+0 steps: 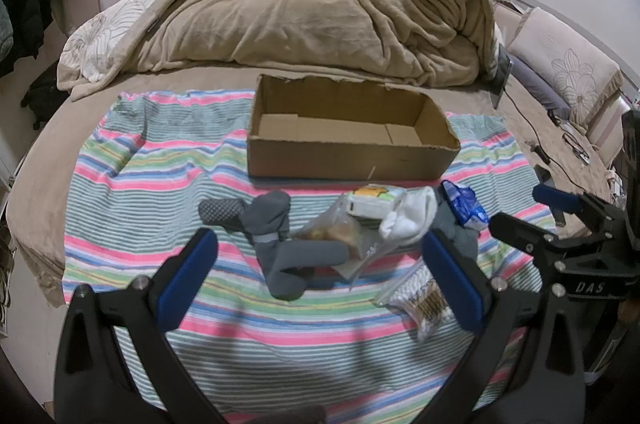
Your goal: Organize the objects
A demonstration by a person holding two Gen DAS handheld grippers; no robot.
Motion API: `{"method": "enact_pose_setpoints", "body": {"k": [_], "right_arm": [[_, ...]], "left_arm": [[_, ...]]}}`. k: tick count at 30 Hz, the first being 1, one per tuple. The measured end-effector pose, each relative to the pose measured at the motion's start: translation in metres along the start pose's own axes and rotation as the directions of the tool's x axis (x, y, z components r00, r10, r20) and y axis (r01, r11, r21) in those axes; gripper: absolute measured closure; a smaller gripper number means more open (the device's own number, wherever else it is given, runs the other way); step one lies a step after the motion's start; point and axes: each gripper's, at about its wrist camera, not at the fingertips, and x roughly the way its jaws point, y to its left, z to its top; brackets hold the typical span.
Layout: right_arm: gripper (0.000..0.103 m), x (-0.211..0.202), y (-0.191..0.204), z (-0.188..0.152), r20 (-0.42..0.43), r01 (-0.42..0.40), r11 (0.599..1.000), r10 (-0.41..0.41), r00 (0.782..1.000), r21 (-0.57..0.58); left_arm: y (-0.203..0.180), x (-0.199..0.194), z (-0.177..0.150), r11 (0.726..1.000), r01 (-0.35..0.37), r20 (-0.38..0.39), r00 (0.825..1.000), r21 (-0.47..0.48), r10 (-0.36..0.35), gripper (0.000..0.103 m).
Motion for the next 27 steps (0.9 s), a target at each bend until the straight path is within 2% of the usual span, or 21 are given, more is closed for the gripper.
{"method": "enact_pose_setpoints", "body": {"k": [27], "right_arm": [[0.001, -0.002, 0.001, 0.0023, 0.001, 0.003, 1.0, -0.003, 1.0, 0.005]], "left_arm": [[0.0034, -0.0034, 0.0018, 1.0, 0.004, -0.003, 1.0, -0.013, -0.004, 0.001]]}}
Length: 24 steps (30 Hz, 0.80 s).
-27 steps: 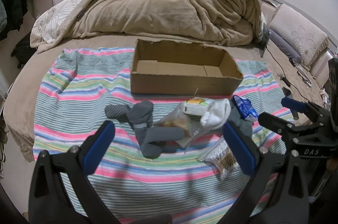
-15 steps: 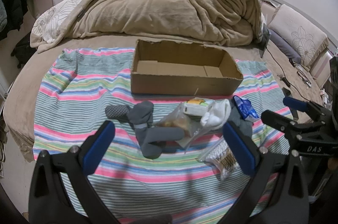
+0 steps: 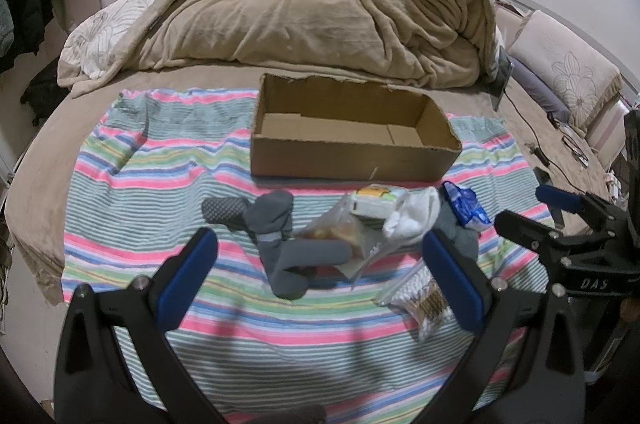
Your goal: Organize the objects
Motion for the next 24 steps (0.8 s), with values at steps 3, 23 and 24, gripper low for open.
{"method": "enact_pose_setpoints", "body": {"k": [3, 23, 24], "right_arm": [[0.001, 0.0001, -0.0001, 0.0, -0.001, 0.0, 1.0, 0.0, 1.0, 0.001], [0.001, 0.0015, 0.0004, -0.0001, -0.005, 0.0, 1.0, 0.0, 1.0, 0.003], [0.001, 0.0024, 0.0003, -0.0002, -0.006, 0.0, 1.0, 0.0, 1.0, 0.003]], "left_arm": [[0.0011, 0.0005, -0.0003, 1.0, 0.0, -0.001, 1.0, -0.002, 0.0, 0.001], [0.0022, 0.0046, 0.0005, 1.0, 0.016, -0.002, 1.0, 0.002, -0.016, 0.001], [0.0028, 0.0056, 0.0009, 1.0, 0.013, -0.004, 1.0, 0.002, -0.013, 0.001]]}}
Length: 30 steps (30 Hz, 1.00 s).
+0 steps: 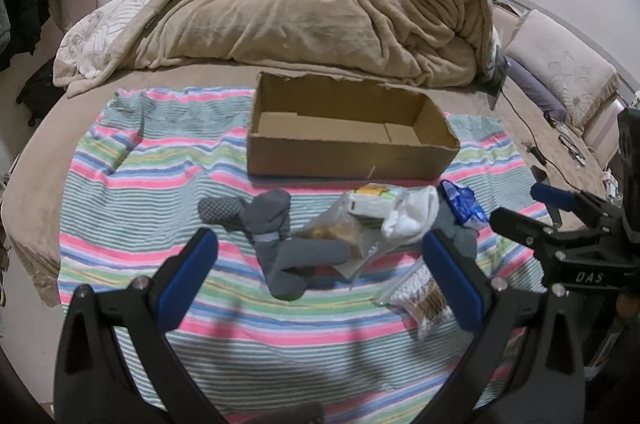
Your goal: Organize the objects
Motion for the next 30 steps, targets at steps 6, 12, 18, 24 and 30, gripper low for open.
{"method": "enact_pose_setpoints", "body": {"k": [6, 12, 18, 24, 30], "right_arm": [[0.001, 0.006, -0.006, 0.001, -0.004, 0.004, 1.0, -0.004, 1.0, 0.005], [0.001, 0.019, -0.027, 0.004, -0.022, 0.038, 0.999, -0.038, 0.999, 0.037], [0.001, 0.033, -0.051, 0.006, -0.044, 0.067, 0.995, -0.064, 0.997, 0.07], [0.001, 0.055, -0.065, 0.004, -0.084, 0.066, 0.994, -0.058, 0.995, 0.092], [0.005, 0.078, -0.073, 0.001, -0.134, 0.046, 0.993, -0.031, 0.99, 0.113]], "left_arm": [[0.009, 0.011, 0.0, 1.0, -0.01, -0.022, 1.0, -0.011, 0.01, 0.001], [0.029, 0.038, -0.005, 0.998, -0.034, -0.073, 0.997, -0.056, 0.03, 0.001], [0.045, 0.067, -0.008, 0.993, -0.102, -0.099, 0.99, -0.057, 0.096, 0.001], [0.06, 0.096, -0.012, 0.991, -0.117, -0.157, 0.982, -0.071, 0.105, 0.011], [0.063, 0.113, -0.012, 0.992, -0.109, -0.174, 0.98, -0.065, 0.096, 0.014]]}}
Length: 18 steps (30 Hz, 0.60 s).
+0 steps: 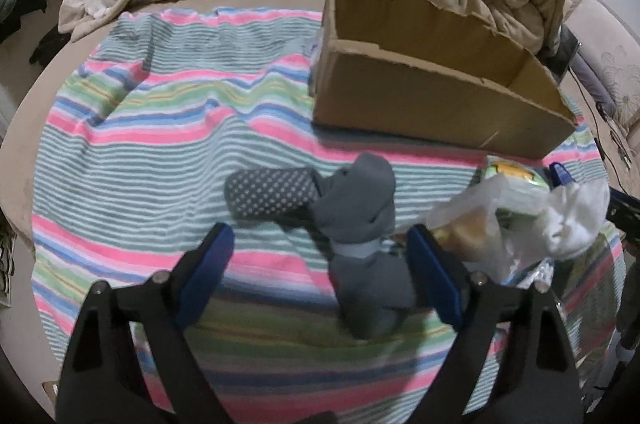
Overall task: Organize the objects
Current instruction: 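Grasp the gray sock pair with the left gripper while the right gripper grasps the blue tissue pack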
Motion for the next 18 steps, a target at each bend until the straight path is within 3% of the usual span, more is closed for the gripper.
{"method": "enact_pose_setpoints", "body": {"k": [4, 6, 10, 17, 18], "right_arm": [[0.008, 0.013, -0.001, 0.0, -0.028, -0.02, 1.0, 0.02, 0.999, 0.005], [0.016, 0.017, -0.001, 0.0, -0.038, -0.036, 0.999, 0.036, 0.999, 0.011], [0.041, 0.023, -0.001, -0.003, -0.051, -0.062, 0.998, 0.062, 0.997, 0.012], [0.05, 0.017, 0.0, -0.004, -0.034, -0.048, 0.999, 0.048, 0.998, -0.002], [0.051, 0.016, 0.0, -0.004, -0.031, -0.048, 0.999, 0.048, 0.998, -0.002]], "left_arm": [[-0.001, 0.001, 0.001, 1.0, 0.004, 0.013, 1.0, 0.026, -0.005, 0.02], [-0.001, 0.0, 0.001, 0.999, -0.009, 0.031, 0.999, 0.036, 0.008, 0.034], [-0.002, -0.003, 0.002, 0.999, -0.007, 0.058, 0.998, 0.053, 0.004, 0.05], [-0.014, -0.003, -0.002, 0.995, 0.015, 0.066, 0.998, 0.099, -0.022, 0.058], [-0.016, -0.001, -0.003, 0.994, 0.024, 0.063, 0.998, 0.11, -0.031, 0.064]]}}
